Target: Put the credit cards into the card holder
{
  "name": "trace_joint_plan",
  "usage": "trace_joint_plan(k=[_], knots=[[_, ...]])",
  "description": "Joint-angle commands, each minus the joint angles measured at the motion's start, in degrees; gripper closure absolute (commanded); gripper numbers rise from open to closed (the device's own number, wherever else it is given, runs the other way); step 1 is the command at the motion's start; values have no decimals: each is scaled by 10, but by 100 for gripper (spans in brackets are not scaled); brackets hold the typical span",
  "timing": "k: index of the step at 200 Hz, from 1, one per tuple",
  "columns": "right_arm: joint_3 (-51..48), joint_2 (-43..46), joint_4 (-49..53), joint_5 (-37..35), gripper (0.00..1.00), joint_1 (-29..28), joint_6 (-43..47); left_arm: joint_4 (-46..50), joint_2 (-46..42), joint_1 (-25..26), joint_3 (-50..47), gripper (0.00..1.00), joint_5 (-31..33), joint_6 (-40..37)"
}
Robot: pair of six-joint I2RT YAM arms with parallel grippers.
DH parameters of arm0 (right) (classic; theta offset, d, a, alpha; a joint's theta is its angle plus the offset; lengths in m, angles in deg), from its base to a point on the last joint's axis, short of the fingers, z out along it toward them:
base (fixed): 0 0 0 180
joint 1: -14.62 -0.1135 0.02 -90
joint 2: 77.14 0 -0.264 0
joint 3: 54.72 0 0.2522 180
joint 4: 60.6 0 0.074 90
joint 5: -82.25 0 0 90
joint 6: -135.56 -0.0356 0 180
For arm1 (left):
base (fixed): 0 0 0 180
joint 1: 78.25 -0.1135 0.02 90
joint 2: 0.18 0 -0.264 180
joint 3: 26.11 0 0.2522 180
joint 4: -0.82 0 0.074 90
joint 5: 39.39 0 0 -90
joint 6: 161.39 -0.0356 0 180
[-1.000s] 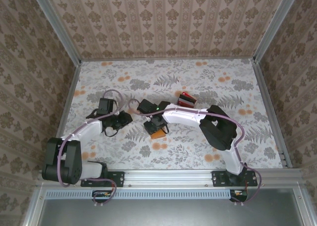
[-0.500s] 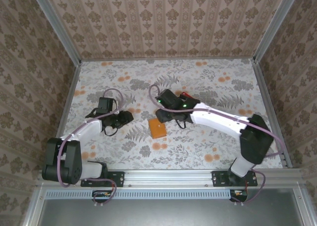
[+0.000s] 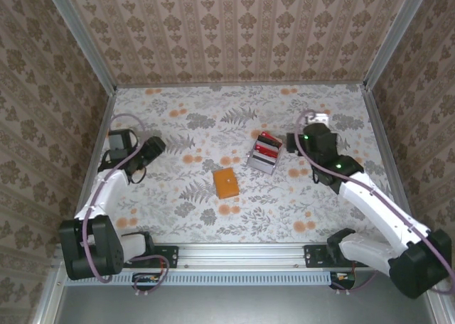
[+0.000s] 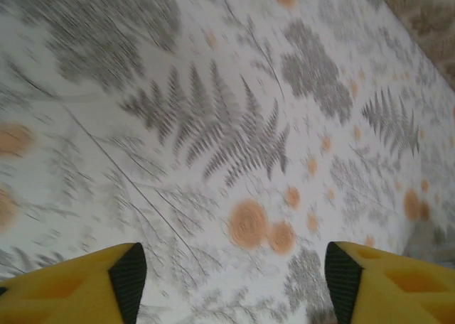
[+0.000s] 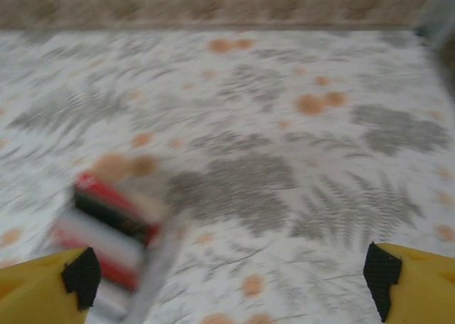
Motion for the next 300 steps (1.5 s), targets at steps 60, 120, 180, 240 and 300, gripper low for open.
trace_joint_plan(k=[60,120,180,240,300], knots=[[-205,-36,-298,-98,0,144,26,-51,13,-90,-36,0,99,-2],[-260,-126,-531,-26,0,151,78,-150,19,-22,-60,0,284,-105],[-234,-176,-567,-15,0,151,97,-352,34,63,-129,0,385,-264],[-233,-239,-630,15,0,151,120,-556,148,67,-171,0,338,-338],[-217,-249,-605,69,0,169,118,-624,199,76,-182,0,281,-373]])
